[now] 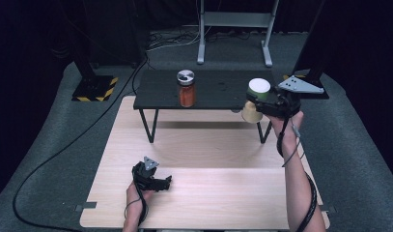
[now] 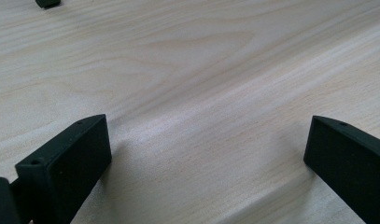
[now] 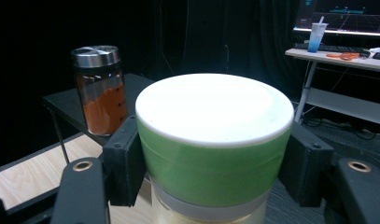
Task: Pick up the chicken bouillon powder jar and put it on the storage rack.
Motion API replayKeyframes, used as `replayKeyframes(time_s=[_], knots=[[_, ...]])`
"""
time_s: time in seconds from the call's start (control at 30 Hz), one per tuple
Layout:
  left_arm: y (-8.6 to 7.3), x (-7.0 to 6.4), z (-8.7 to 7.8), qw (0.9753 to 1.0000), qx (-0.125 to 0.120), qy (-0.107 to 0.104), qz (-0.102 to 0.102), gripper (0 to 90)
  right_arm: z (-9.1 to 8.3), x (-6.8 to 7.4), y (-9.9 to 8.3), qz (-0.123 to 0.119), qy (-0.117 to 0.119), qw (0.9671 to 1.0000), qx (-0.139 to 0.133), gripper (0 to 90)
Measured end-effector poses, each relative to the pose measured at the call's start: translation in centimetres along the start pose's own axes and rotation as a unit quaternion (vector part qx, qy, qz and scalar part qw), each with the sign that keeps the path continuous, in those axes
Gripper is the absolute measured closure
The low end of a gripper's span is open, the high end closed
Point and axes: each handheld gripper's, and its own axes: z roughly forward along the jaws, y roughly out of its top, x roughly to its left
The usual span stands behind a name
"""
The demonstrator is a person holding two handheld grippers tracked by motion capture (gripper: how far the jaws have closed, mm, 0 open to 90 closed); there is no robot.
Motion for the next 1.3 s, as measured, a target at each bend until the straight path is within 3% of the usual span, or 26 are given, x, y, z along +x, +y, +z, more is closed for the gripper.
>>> replayKeyframes(time_s=[0.57, 1.3], knots=[[0.1, 0.0, 0.0, 1.0000, 0.002, -0.001, 0.004, 0.3, 1.7, 0.2, 1.4, -0.001, 0.009, 1.0000, -0.003, 32.9], [0.1, 0.0, 0.0, 1.0000, 0.002, -0.001, 0.004, 0.3, 4.4, -0.3, 2.5, 0.011, -0.002, 0.9999, 0.001, 33.0]])
